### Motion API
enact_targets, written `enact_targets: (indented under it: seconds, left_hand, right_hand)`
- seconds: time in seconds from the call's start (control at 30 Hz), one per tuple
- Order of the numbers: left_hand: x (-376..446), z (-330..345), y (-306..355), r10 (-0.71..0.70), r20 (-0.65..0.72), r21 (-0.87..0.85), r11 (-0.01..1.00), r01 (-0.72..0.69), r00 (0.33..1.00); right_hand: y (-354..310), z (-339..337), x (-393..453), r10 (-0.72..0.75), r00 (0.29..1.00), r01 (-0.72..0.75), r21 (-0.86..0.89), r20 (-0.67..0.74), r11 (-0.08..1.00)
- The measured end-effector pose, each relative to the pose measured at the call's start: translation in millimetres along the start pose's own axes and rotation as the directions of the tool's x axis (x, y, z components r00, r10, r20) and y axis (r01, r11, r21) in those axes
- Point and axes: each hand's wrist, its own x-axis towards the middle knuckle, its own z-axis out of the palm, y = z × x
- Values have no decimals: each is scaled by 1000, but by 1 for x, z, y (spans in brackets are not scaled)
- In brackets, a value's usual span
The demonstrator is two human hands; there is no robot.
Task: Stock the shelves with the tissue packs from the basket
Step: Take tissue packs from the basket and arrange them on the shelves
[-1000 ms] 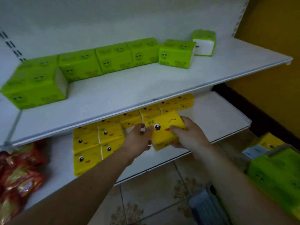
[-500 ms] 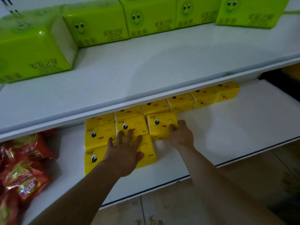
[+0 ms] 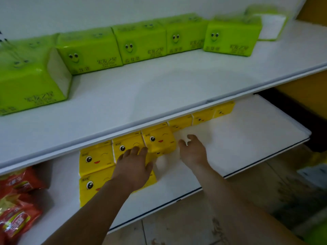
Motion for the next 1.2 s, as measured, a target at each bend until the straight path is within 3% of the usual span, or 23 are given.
enact_targets:
  seconds: [0.23, 0.47, 0.6, 0.73, 0.83, 0.97, 1.1, 1.2]
  left_hand:
    - [-23, -47, 137, 262, -66, -301, 915, -269, 963]
    - [-74, -85, 274, 532, -14, -378, 781, -497, 847]
    - [-111, -95, 338, 652, -20, -400, 690, -604, 758]
    - [-143, -96, 386, 748, -10, -434, 595, -677, 664]
    - [-156, -92, 407, 784, -1, -438, 557, -705, 621]
    - [-174, -84, 424, 798, 60, -535, 533, -655, 600]
    - [-202, -75, 442, 826, 84, -582, 494, -646, 557]
    - [-225, -69, 458, 861, 209, -525, 499, -689, 464]
  right_hand:
    - [-4, -143, -78, -77, 987, 87, 67, -138, 994]
    - [16, -292, -166, -120, 937, 103, -69, -327, 992]
    - [39, -364, -217, -159, 871, 100, -150, -464, 984]
    - [73, -431, -255, -177, 763, -14, -290, -622, 957]
    - [107, -472, -272, -79, 748, -213, -351, -658, 912]
    - [146, -507, -304, 136, 828, -405, -411, -544, 817]
    - [159, -510, -335, 271, 943, -330, -463, -192, 823]
    - [167, -502, -341, 310, 940, -338, -544, -146, 768]
